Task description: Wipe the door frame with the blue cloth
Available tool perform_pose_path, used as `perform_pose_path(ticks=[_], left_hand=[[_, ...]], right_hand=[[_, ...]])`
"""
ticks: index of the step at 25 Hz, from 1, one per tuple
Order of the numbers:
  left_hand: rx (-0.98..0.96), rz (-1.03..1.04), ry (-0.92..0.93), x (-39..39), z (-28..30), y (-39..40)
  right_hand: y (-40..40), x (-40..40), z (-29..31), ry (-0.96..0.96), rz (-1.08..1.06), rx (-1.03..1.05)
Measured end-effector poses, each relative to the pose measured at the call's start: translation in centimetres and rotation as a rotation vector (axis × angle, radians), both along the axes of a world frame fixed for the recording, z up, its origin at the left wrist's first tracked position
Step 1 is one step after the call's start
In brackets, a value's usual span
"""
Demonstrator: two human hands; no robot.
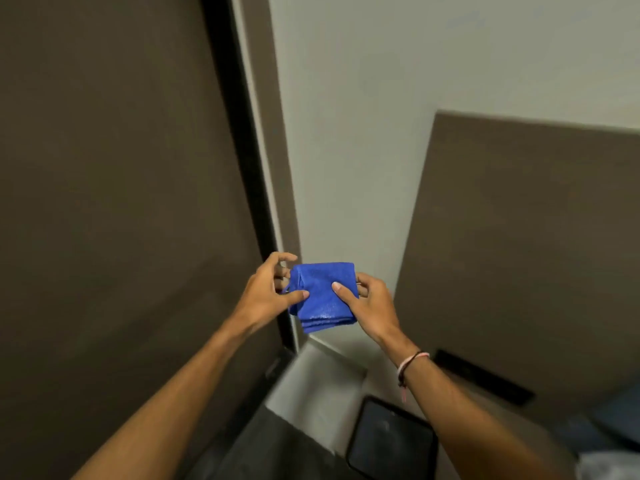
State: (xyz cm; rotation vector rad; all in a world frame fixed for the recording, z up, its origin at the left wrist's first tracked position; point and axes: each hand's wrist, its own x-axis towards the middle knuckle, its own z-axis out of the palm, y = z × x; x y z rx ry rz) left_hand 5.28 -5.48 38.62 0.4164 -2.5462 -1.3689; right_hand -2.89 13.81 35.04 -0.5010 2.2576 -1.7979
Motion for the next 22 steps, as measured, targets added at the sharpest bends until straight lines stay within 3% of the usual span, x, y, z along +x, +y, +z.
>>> perform_pose_path(ticks=[3,9,14,18,22], left_hand=[[0.100,0.041,-0.129,-5.1,-8.3,4.0],[0.247,0.205,-0.370,-8.9,-27.5,10.6],[0.344,0.252,-0.555,-7.7,-41.4,15.7],[0.392,0.177,-0.673,-6.2,-47.9,18.1],[0.403,0.032,-0.744,-4.7,-50.3,17.4]], right_hand=[[3.9,-3.6,-7.8,-0.148,-0.091,0.125],[8.8,-6.3,-26.2,-0.619,-0.190,0.252],[11.4,-3.9,-40.1,-0.903,-0.495,0.383],[12.7,-2.1,-46.4,-0.991,-0.516,0.466],[13.3,-1.7,-48.2,-0.996,-0.427,0.520]])
